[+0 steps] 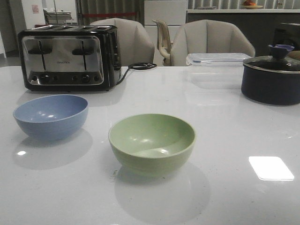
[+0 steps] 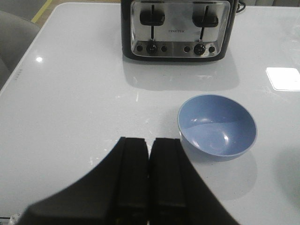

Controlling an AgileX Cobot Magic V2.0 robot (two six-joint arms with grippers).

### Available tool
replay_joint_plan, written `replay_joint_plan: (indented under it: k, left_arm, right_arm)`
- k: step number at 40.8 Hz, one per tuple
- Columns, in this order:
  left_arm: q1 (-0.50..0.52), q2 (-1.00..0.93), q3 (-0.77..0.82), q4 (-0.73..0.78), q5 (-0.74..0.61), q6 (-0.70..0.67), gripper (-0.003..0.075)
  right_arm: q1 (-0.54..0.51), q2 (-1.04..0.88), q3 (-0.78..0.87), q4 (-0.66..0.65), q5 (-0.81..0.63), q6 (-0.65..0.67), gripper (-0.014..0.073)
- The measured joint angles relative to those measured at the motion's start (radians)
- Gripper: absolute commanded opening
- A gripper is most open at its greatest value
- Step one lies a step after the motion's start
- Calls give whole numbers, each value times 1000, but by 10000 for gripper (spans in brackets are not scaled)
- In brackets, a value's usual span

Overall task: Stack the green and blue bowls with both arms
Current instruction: 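Open the right gripper and lift it away from the green bowl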

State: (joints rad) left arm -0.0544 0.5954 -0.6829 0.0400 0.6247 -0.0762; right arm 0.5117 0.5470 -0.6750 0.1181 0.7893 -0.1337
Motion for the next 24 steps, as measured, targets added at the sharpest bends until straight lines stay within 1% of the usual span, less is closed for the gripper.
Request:
replay_joint_plan:
  k: [9,12,15,20,21,23,24]
  left_arm:
    - [0,0,0,0,-12,5,104]
    - [0,0,0,0,-14,24,140]
    - [0,6,0,0,-14,41,256]
    - [0,43,0,0,-18,64,519]
    - [0,57,0,-2,-20,67,560]
    - [0,85,-4,-8,-20,69,601]
    - [0,100,-11,-15,-15,76,608]
  right_arm:
    - [0,-1,0,0,0,0,495]
    - [0,-1,0,0,0,0,495]
    - [0,-1,0,0,0,0,495]
    - [0,-1,0,0,0,0,495]
    - [0,-1,0,0,0,0,495]
    - [0,-1,0,0,0,0,495]
    - [0,-1,0,0,0,0,495]
